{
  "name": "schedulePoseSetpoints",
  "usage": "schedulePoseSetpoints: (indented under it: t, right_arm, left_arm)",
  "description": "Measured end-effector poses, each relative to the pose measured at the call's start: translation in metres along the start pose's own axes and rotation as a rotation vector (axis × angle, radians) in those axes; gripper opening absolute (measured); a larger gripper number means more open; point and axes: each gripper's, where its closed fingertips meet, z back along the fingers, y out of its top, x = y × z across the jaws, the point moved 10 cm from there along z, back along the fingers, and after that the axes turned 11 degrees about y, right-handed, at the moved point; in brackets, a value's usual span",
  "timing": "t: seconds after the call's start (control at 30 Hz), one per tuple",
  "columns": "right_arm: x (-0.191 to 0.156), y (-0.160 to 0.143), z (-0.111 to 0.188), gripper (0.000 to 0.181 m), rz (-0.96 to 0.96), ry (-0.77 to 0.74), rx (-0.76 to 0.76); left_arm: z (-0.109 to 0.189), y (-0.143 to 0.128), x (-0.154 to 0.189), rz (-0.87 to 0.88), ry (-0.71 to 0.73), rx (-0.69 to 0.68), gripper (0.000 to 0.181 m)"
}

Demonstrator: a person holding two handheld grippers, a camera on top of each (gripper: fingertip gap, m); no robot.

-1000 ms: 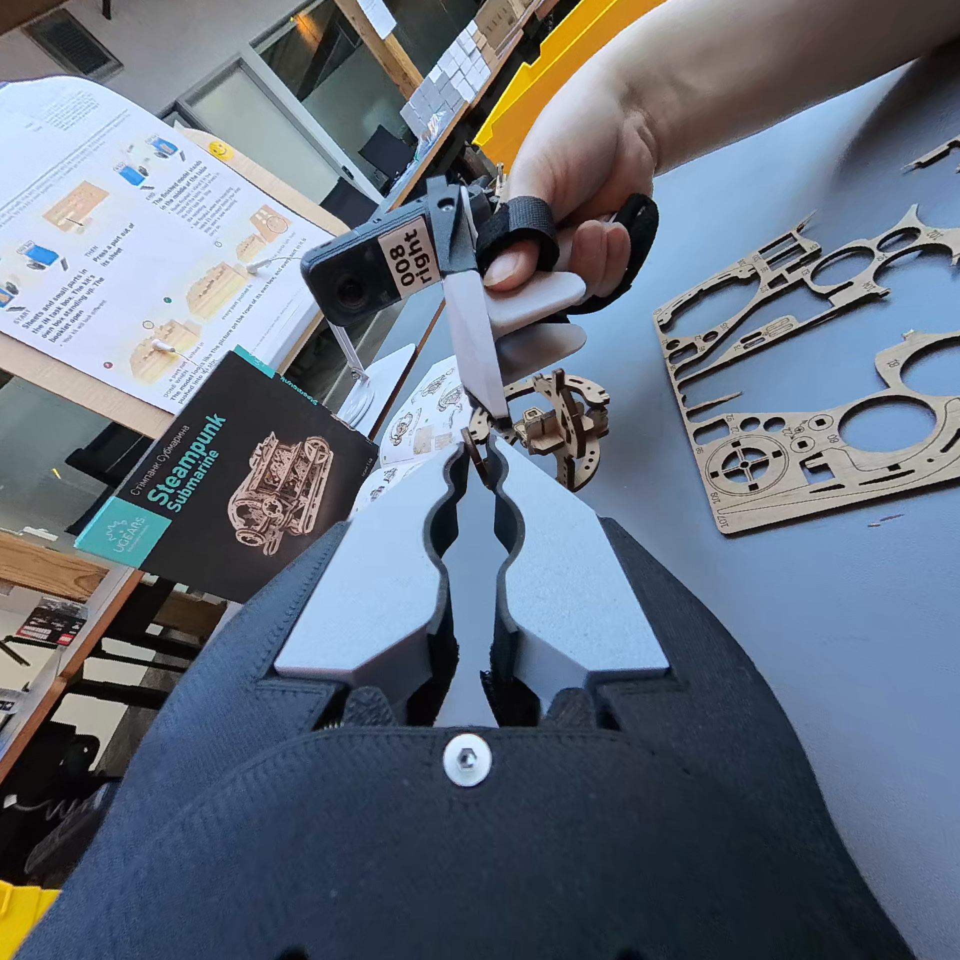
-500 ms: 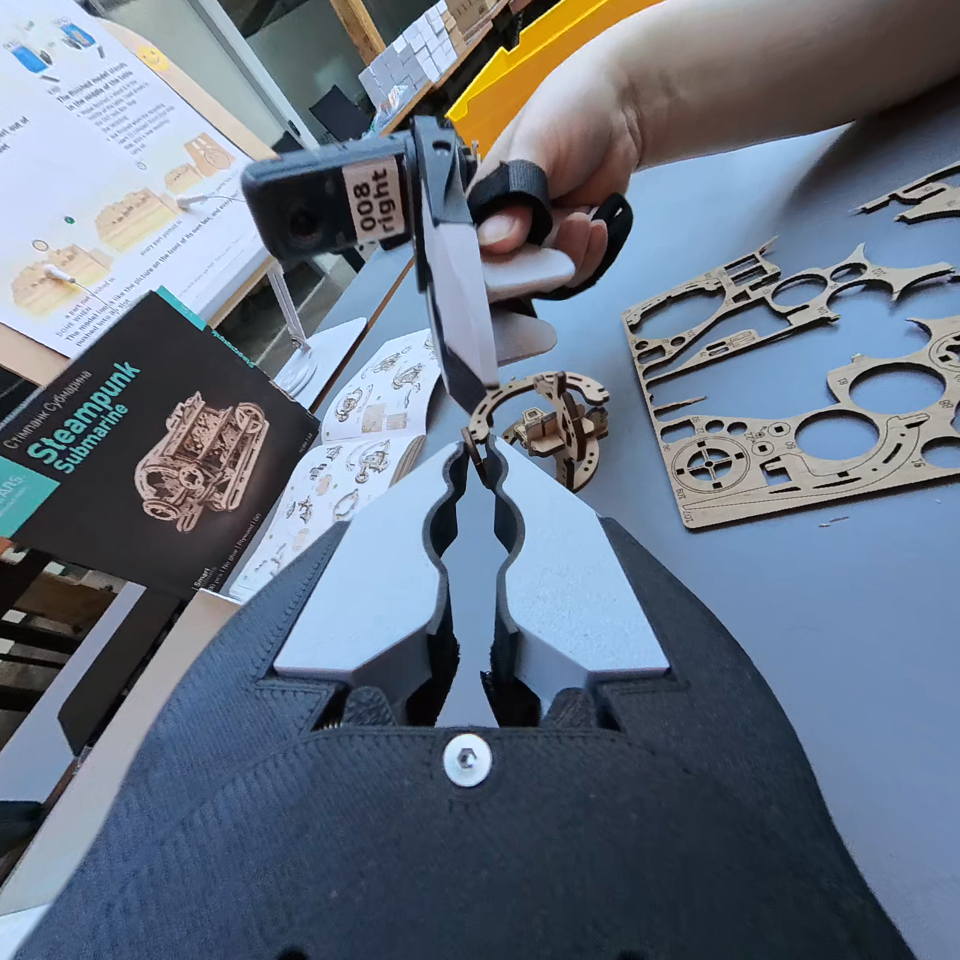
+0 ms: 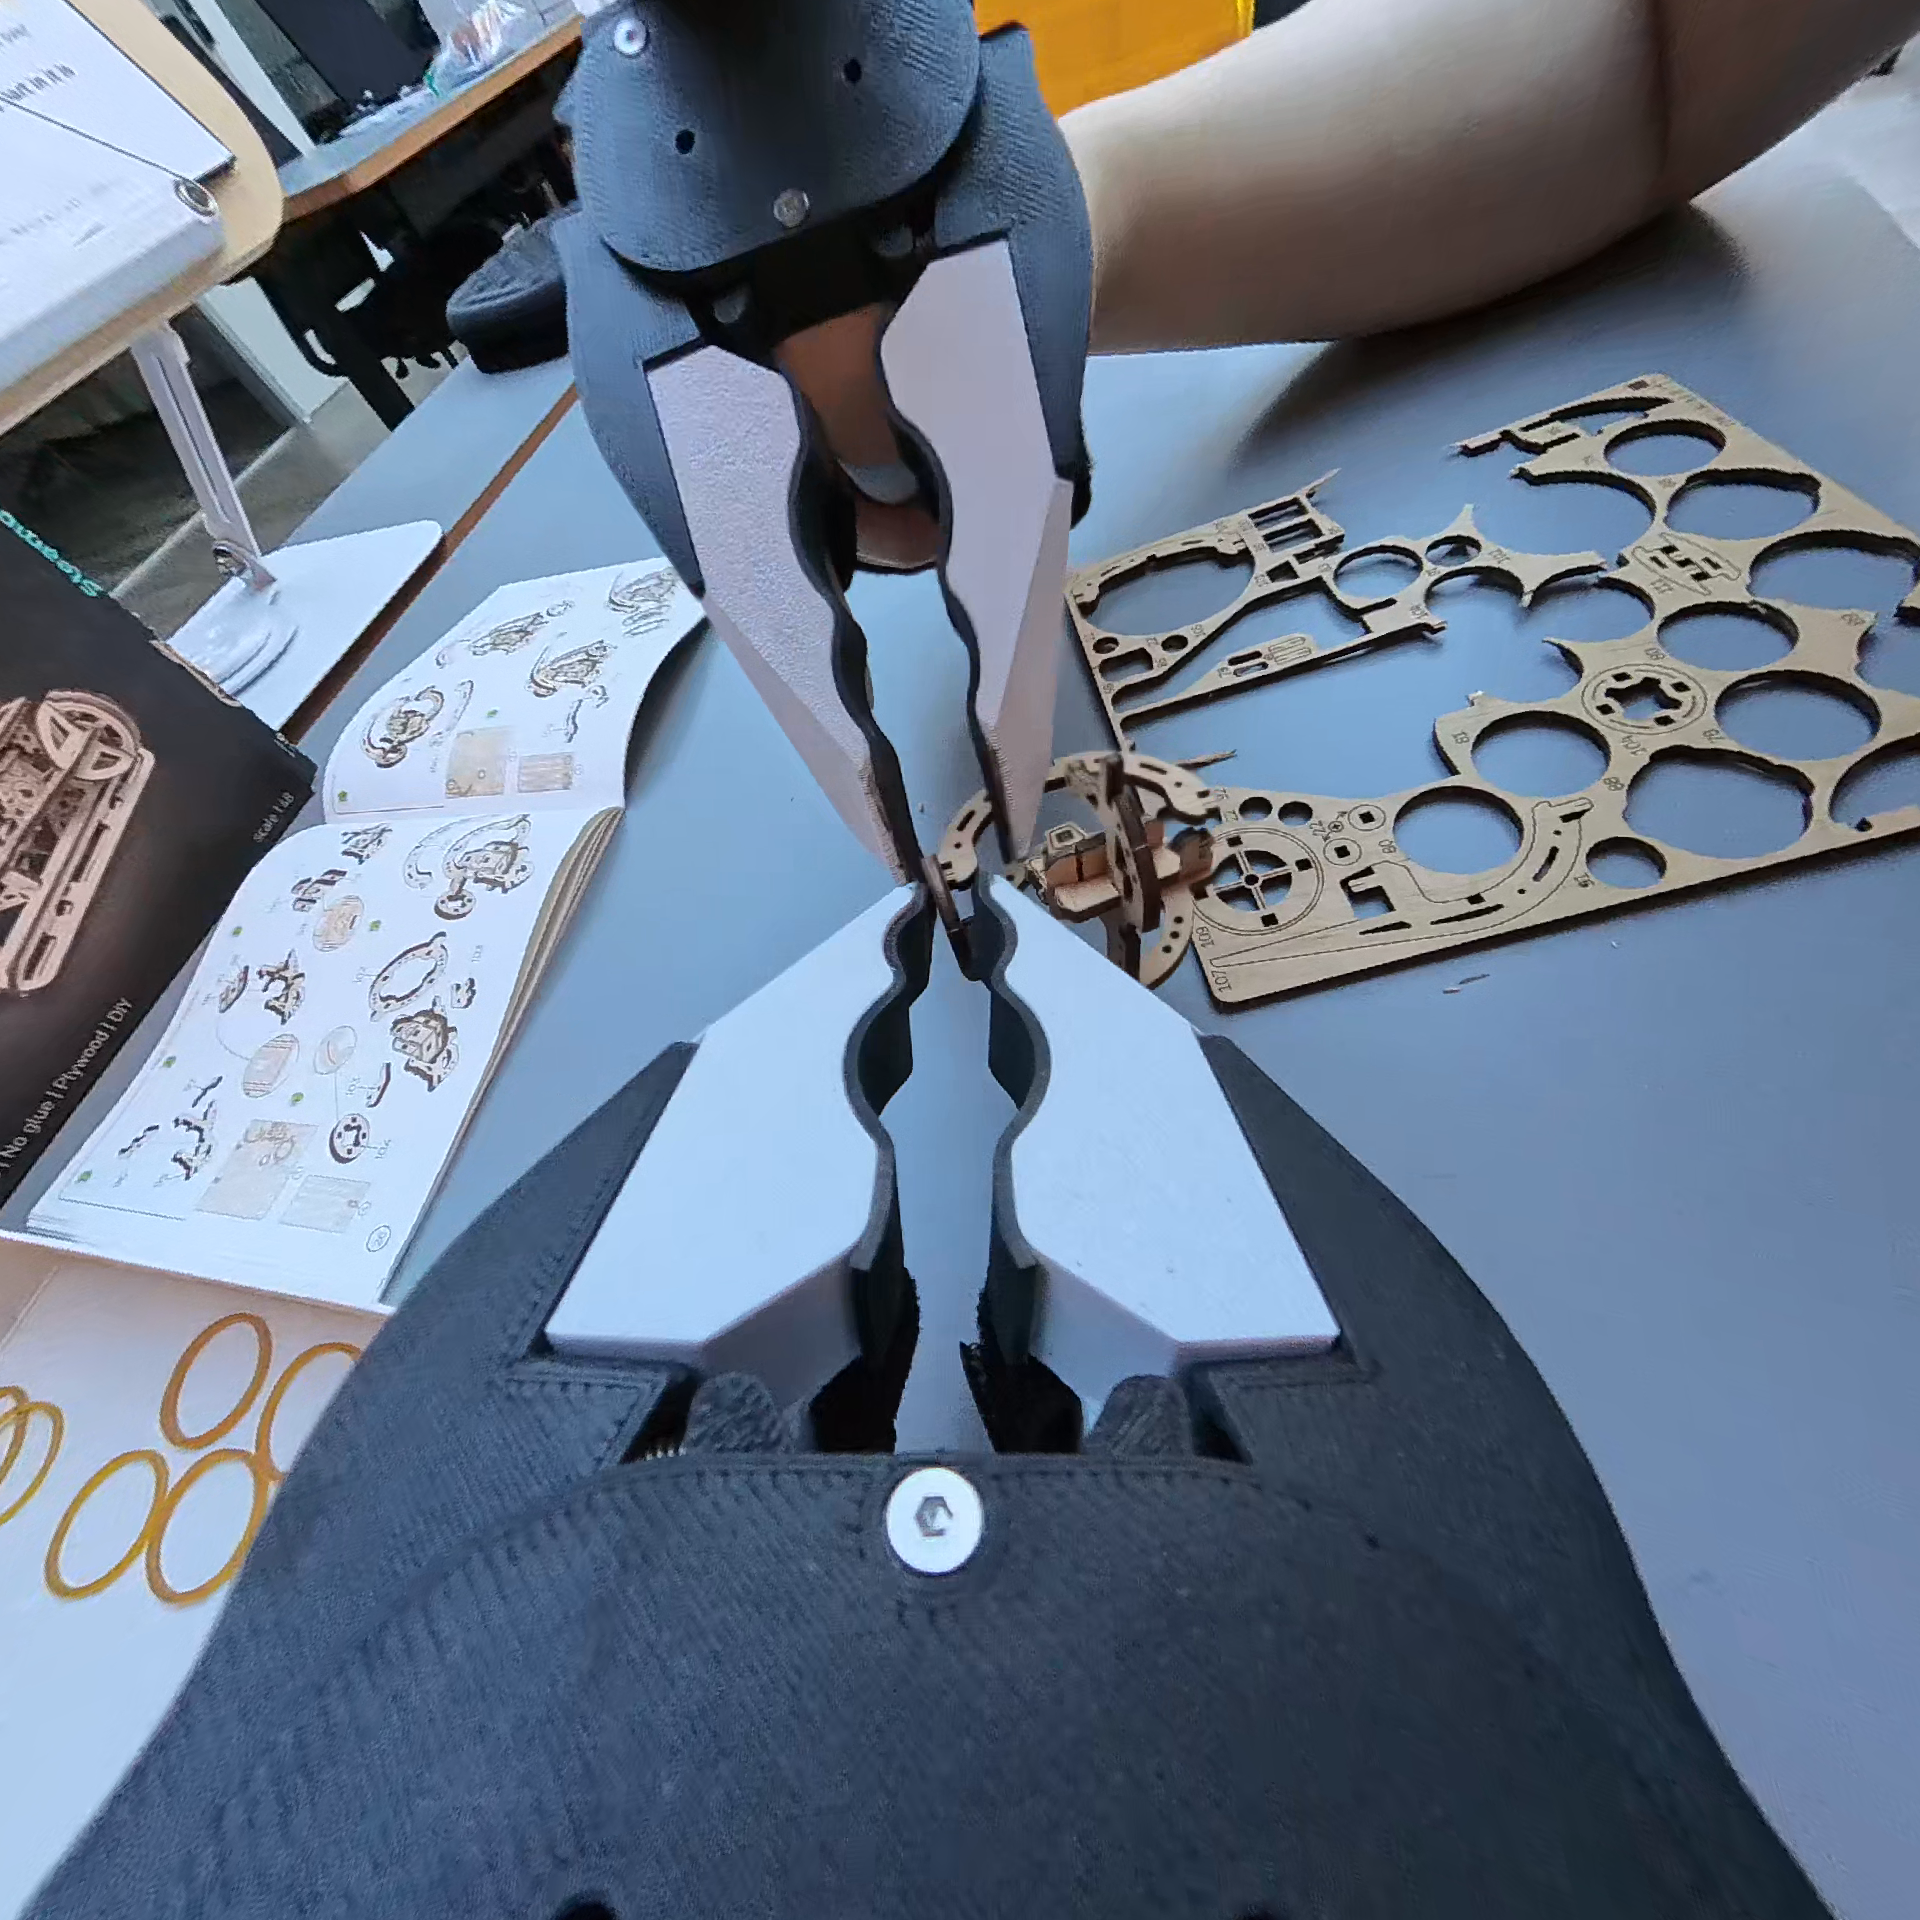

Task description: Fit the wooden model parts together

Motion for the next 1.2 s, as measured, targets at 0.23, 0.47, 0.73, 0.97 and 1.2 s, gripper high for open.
schedulePoseSetpoints:
  t: [0.23, 0.47, 0.73, 0.97, 1.2]
  right_arm:
    - [0.003, 0.001, -0.001, 0.008, -0.011, 0.003, -0.032]
    - [0.006, 0.0, -0.001, 0.006, -0.057, -0.007, -0.014]
    - [0.009, 0.0, -0.006, 0.006, -0.128, -0.033, -0.031]
    - [0.012, -0.005, -0.011, 0.007, -0.175, -0.036, -0.047]
    - [0.009, -0.003, -0.013, 0.017, -0.05, -0.041, -0.056]
  left_arm:
    - [-0.001, -0.001, -0.002, 0.005, 0.002, -0.014, 0.006]
    - [0.0, -0.003, -0.003, -0.016, 0.02, -0.022, 0.009]
    - [0.004, -0.004, -0.007, -0.038, 0.045, -0.059, 0.014]
    - [0.005, -0.008, -0.007, -0.039, 0.017, -0.096, 0.003]
    - [0.003, -0.01, -0.007, -0.004, -0.017, -0.111, 0.0]
